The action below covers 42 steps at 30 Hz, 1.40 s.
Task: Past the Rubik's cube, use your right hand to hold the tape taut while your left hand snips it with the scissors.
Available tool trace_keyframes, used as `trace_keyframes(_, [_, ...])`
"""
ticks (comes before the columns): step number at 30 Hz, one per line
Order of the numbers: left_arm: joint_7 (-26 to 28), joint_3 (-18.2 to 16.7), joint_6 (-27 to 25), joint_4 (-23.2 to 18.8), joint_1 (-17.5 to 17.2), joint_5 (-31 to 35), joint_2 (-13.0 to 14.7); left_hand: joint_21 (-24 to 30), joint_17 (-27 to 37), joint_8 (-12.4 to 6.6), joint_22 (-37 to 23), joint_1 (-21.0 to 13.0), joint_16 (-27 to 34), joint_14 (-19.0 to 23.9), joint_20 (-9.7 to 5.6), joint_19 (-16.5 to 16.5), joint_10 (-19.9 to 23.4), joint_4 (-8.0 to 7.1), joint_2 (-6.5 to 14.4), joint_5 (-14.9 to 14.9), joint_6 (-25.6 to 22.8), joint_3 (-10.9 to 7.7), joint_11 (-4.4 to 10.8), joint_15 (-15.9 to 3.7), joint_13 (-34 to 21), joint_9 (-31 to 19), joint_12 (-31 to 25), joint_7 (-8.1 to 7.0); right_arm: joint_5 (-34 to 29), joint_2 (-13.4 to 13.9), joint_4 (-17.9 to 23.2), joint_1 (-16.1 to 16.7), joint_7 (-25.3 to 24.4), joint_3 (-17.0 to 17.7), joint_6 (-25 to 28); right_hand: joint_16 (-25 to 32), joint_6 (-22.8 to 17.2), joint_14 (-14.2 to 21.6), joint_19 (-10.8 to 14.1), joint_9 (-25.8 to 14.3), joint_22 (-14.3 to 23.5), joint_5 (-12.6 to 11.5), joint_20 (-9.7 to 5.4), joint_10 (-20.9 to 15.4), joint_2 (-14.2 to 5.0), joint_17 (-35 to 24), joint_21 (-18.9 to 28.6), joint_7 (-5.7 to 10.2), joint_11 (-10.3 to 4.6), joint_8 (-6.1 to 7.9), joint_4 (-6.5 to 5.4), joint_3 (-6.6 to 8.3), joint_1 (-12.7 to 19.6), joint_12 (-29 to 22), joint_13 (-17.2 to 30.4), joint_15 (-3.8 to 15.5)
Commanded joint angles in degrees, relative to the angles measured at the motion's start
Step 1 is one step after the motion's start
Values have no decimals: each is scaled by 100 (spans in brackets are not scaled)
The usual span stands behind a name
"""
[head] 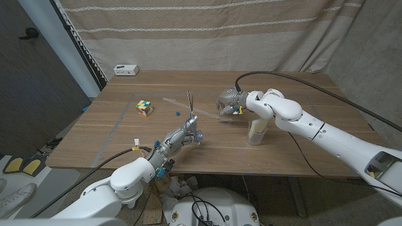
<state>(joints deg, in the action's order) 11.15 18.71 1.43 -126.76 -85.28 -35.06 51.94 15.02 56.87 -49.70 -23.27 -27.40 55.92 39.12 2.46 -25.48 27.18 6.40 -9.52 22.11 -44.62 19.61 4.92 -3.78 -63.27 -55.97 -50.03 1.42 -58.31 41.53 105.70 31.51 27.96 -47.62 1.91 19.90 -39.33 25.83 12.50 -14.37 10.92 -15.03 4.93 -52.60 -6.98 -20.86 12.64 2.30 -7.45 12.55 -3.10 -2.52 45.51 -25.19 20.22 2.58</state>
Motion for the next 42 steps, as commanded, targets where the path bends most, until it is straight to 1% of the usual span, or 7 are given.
trace_keyframes(1, [-55,-3,44,43,8,-32,-1,-7,9,-16,-20,-22,40,-25,-5,-24,272,-15,29,37,-11,11,229,-373,-774,-13,-4011,-5,-251,-154,-47,-69,24,-169,171,2,-161,104,47,3,17,11,17,-93,7,15,33,-60,54,70,-24,-42,-100,-15,-35,875])
trace_keyframes(11, [-10,-1,57,34,-42,-22,-10,-9,-7,-17,-22,-20,38,-20,-3,-32,273,-17,26,38,-8,12,238,-390,-775,-14,-4011,-9,-412,-278,-147,-161,69,-309,189,4,-218,178,85,25,18,15,3,-157,17,46,44,-134,100,80,-33,-78,-185,-16,-83,874])
trace_keyframes(25, [48,15,80,16,-87,23,-33,-19,4,-23,-26,-20,55,-25,-3,-30,279,-22,31,43,-16,10,233,-389,-775,-14,-4011,-4,-388,-386,-385,-249,118,-425,207,-35,-188,145,60,40,21,25,15,-123,0,72,30,-93,120,61,-69,-112,-301,14,-118,865])
trace_keyframes(31, [59,-10,70,-8,-117,7,-14,-23,5,-20,-27,-16,60,-26,-5,-29,277,-24,24,41,-17,14,230,-379,-775,-8,-4010,-9,-366,-407,-462,-250,11,-462,218,-50,-201,126,51,44,23,25,10,-137,-31,79,26,-87,103,64,-71,-105,-318,12,-125,873])
trace_keyframes(33, [74,-12,64,-14,-120,19,-13,-25,-13,-16,-28,-16,52,-21,-1,-29,280,-25,25,42,-27,13,222,-386,-775,5,-4011,-6,-363,-413,-491,-259,-11,-476,219,-54,-247,130,46,48,24,24,14,-137,-53,85,23,-48,78,81,-69,-99,-326,5,-116,882])
trace_keyframes(35, [55,-14,86,-5,-122,11,-18,-24,4,-28,-28,-18,61,-29,-4,-32,278,-24,25,42,-21,13,229,-383,-775,-17,-4011,-9,-377,-416,-517,-266,-36,-497,225,-63,-318,134,42,56,25,24,6,-235,-79,96,21,-17,128,105,-60,-92,-340,-48,-97,888])
trace_keyframes(42, [51,-28,100,1,-141,7,-14,-28,4,-22,-30,-20,72,-19,-7,-34,278,-26,29,44,-25,11,233,-380,-775,-2,-4010,-12,-454,-412,-564,-284,-136,-552,238,-66,-457,175,58,72,27,23,-10,-415,-116,119,26,-59,88,150,-21,-73,-340,-114,-107,895])
